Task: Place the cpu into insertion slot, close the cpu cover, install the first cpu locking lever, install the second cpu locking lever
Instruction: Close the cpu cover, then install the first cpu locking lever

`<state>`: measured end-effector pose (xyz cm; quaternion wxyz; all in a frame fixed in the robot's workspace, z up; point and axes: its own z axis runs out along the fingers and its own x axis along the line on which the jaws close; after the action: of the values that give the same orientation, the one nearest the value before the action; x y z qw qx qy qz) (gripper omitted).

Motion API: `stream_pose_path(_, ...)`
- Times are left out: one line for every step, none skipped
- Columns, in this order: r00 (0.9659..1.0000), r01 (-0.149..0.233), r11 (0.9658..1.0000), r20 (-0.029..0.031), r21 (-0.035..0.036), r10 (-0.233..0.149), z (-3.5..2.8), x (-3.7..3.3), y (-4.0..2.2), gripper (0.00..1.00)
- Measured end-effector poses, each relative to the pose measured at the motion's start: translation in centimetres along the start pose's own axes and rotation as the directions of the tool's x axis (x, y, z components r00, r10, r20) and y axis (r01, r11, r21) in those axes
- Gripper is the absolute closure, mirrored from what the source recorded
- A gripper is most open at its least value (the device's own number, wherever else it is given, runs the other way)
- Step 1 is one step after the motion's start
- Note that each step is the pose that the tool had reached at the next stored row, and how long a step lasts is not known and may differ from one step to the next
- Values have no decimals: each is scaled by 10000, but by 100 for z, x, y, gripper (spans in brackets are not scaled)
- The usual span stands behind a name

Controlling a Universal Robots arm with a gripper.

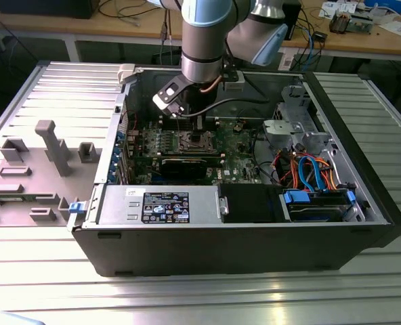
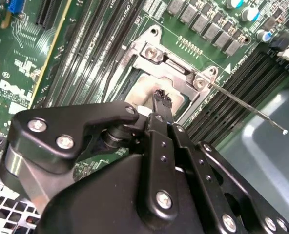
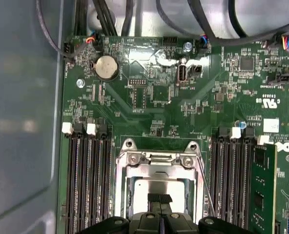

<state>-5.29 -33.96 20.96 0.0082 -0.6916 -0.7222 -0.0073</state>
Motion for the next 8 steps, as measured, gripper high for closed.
stream_pose_path(10000, 1, 10000, 0, 0, -1, 0, 0, 2, 89)
stream_pose_path(10000, 2, 10000, 0, 0, -2, 0, 0, 4, 89)
stream_pose_path(10000, 1, 10000, 1, 0, -1, 0, 0, 5, 89)
stream_pose_path(10000, 1, 10000, 0, 1, -1, 0, 0, 7, 89)
stream_pose_path(10000, 1, 10000, 1, 0, -1, 0, 0, 9, 89)
stream_pose_path(10000, 1, 10000, 0, 0, -1, 0, 0, 11, 89)
stream_pose_path(10000, 1, 10000, 1, 0, -1, 0, -1, 15, 89)
stream_pose_path(10000, 1, 10000, 0, 0, -1, 0, -1, 18, 89)
